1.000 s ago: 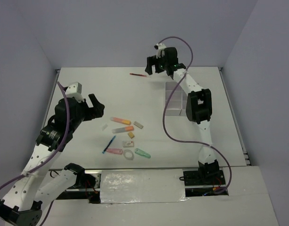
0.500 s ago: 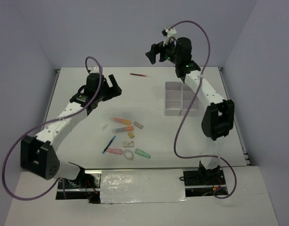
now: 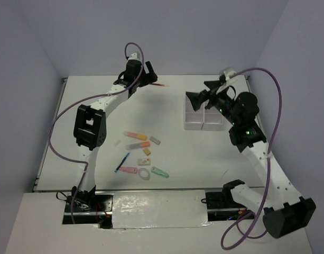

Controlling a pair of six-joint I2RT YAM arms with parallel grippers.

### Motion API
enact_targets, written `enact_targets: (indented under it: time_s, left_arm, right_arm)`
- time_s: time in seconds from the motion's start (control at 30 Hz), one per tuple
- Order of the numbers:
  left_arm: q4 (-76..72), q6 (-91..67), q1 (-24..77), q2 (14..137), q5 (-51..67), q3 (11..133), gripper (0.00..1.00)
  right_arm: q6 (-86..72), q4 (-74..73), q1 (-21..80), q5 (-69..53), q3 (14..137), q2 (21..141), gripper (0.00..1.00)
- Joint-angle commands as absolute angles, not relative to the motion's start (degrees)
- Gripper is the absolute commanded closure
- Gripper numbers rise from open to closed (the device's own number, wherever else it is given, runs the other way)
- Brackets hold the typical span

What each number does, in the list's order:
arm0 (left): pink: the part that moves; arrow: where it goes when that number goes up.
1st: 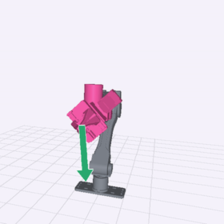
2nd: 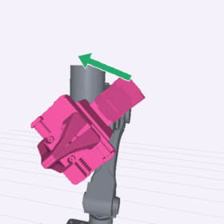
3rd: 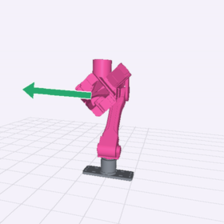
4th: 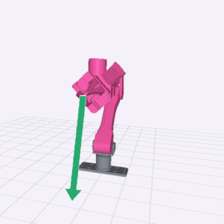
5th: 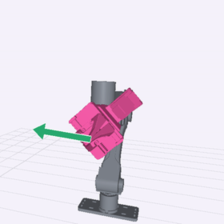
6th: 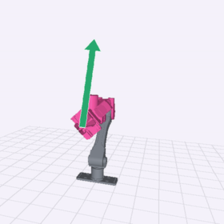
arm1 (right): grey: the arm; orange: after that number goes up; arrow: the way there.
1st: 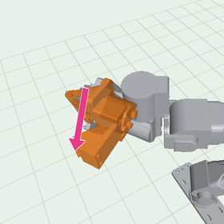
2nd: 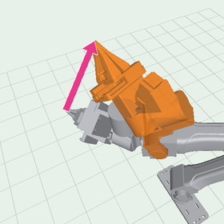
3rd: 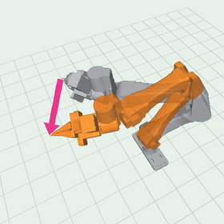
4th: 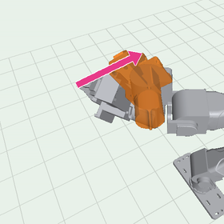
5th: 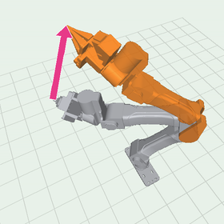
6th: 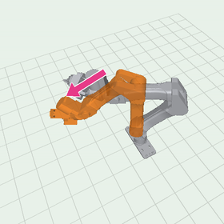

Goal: Sort the stationery into containers
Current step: Pick up the pen from the center of the board.

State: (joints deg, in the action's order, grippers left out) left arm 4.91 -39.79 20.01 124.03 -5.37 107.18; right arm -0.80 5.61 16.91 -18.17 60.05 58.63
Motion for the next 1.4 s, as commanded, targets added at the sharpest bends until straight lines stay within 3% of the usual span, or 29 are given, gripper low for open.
enact_targets:
  time_s: [0.0,0.27,0.43,0.6,1.37]
  left_arm:
    - [-7.5,-32.5,20.7,129.7,-0.5,113.5,0.01]
    - [-6.5,-15.7,20.9,149.3,6.0,137.6,0.01]
    - [-13.6,-10.7,20.3,153.1,6.1,136.2,0.01]
    - [-9.1,-7.9,19.7,160.0,6.8,144.4,0.01]
    - [1.4,-15.9,16.5,163.9,10.5,150.2,0.01]
  right_arm:
    - [-5.6,7.6,17.1,-19.6,52.1,51.3,0.0]
    - [-12.4,9.8,17.3,-24.6,44.2,41.2,0.0]
    - [-13.3,9.8,17.5,-24.7,42.5,37.6,0.0]
    - [-14.4,8.9,17.4,-24.5,40.9,33.1,0.0]
    - [-11.9,4.9,17.4,-21.0,41.8,23.0,0.0]
